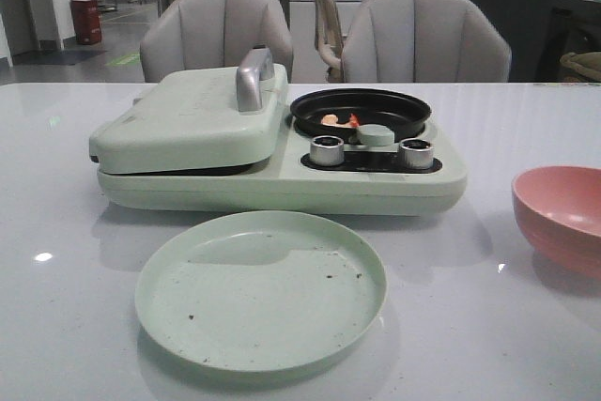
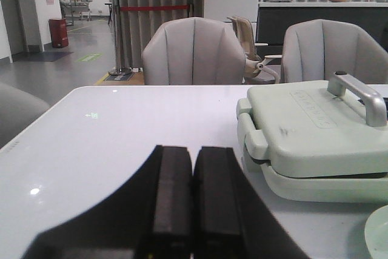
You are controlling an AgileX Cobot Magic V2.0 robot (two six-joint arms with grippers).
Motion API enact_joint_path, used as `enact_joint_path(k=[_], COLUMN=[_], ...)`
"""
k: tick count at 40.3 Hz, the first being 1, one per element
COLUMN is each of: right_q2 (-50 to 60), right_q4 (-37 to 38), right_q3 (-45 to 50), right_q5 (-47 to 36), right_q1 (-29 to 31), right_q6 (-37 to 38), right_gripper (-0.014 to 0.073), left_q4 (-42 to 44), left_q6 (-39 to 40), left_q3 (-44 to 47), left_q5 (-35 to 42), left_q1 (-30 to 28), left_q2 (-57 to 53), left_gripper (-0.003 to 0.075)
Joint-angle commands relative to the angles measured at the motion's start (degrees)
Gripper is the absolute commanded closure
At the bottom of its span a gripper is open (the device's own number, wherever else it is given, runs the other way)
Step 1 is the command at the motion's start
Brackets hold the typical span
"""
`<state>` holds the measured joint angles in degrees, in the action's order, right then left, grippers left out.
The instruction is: Make breakfast with bread and shrimp
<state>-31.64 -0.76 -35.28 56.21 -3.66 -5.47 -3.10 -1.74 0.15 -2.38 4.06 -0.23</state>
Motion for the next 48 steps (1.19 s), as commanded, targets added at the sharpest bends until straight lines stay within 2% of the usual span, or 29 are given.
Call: enact_joint_path(k=[1,9,21,30,34,48], right_q2=[-0.1,2.5,20.0,31.8,33.5,33.5], right_q4=[0.0,0.0,-4.0,-5.0,-5.2,-5.3], right_q3=[-1.6,-0.4,19.7,32.8,36.1,35.9], right_q5=[-3.0,-4.0,-36.4,-49.1,-53.7,-57.0], right_q1=[0.3,0.7,2.5,3.7,3.7,3.9], right_q6=[-0.1,-0.1,-0.1,-0.1,-0.1,-0.1], right_gripper=[0.0559,0.0559,0.0559,0.0559,0.0559,0.0559], left_q4=[-0.4,-0.4,-0.4,-0.4,-0.4,-0.4], left_q6=[0.5,0.5,0.5,0.5,0.5,0.5], left_q3=[0.4,0.4,0.4,0.4,0.4,0.4], left_q5=[5.3,5.3,5.3,5.3,5.3,5.3], left_q1=[0.1,0.1,0.1,0.1,0.1,0.1], left_q2=[-1.3,-1.3,-1.3,-1.3,-1.3,-1.3], left_gripper=[0.0619,0.0619,0.0619,0.0619,0.0619,0.0619])
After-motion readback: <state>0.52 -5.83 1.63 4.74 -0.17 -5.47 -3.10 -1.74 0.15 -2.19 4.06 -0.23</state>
